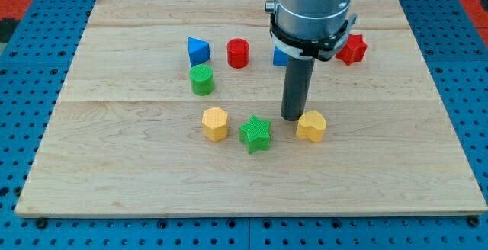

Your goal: Nudge the yellow hexagon a bit down

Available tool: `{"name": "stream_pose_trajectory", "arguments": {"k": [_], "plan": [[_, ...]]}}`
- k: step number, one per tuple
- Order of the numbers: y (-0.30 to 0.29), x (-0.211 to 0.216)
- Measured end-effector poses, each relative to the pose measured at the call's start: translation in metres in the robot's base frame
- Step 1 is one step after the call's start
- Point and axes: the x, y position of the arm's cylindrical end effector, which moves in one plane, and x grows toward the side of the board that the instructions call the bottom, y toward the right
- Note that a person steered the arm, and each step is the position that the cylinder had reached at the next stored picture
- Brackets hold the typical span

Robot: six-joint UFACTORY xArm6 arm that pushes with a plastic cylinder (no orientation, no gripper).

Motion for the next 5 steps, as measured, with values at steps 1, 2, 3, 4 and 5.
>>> {"name": "stream_pose_trajectory", "arguments": {"k": [1, 2, 3, 4, 5], "plan": [[-0.009, -0.034], [-0.035, -0.029], [-0.086, -0.024], [-0.131, 0.008], [-0.176, 0.034]]}}
